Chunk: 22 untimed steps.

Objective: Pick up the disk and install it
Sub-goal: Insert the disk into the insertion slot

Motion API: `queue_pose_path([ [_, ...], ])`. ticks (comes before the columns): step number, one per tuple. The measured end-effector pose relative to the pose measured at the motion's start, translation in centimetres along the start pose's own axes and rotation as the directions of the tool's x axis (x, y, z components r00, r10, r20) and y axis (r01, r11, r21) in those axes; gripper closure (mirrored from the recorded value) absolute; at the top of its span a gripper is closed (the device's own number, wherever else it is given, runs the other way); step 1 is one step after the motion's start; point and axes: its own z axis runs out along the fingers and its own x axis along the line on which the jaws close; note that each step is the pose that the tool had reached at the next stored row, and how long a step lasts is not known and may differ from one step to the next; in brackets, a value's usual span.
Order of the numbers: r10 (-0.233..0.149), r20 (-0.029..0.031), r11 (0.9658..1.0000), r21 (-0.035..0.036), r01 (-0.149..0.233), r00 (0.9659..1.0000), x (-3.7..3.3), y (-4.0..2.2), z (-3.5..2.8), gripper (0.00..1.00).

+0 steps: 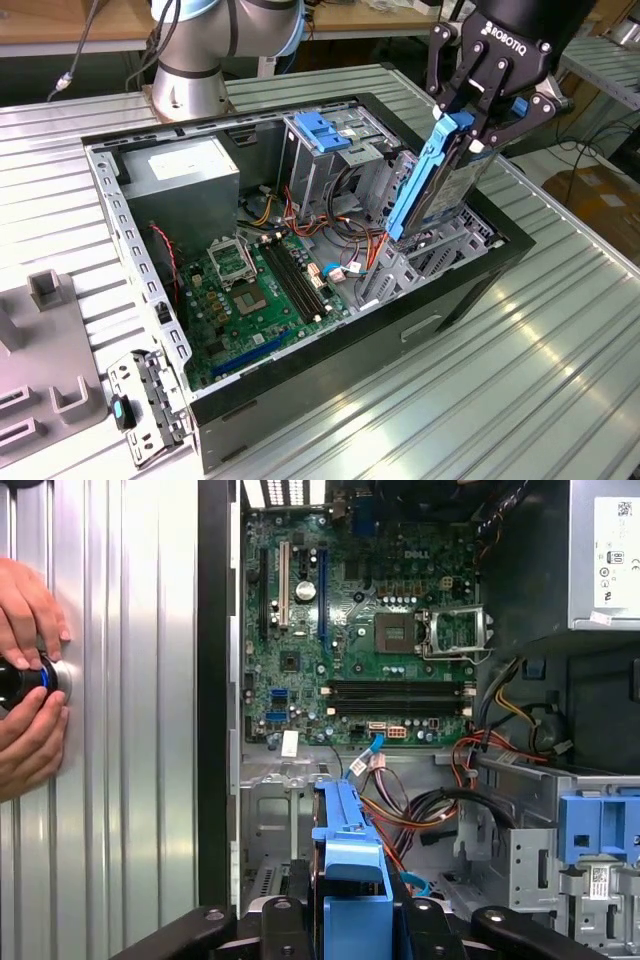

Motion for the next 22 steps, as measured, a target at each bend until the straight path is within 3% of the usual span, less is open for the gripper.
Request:
queue_pose_path([
  [4, 0.0, 0.0001, 1.0, 0.0, 0.0, 1.0, 0.59, -0.11, 0.24, 0.63],
  [9, 0.0, 0.0, 1.0, 0.0, 0.0, 1.0, 0.74, -0.5, 0.76, 0.63],
  [11, 0.027, -0.0002, 0.9996, -0.0003, -0.027, 0.9996, 0.91, -0.75, 1.33, 0.63],
  [13, 0.029, -0.0003, 0.9996, -0.0003, -0.029, 0.9996, 0.67, -0.74, 1.86, 0.63],
  [22, 0.029, -0.0003, 0.9996, -0.0003, -0.029, 0.9996, 0.68, -0.73, 2.34, 0.63],
])
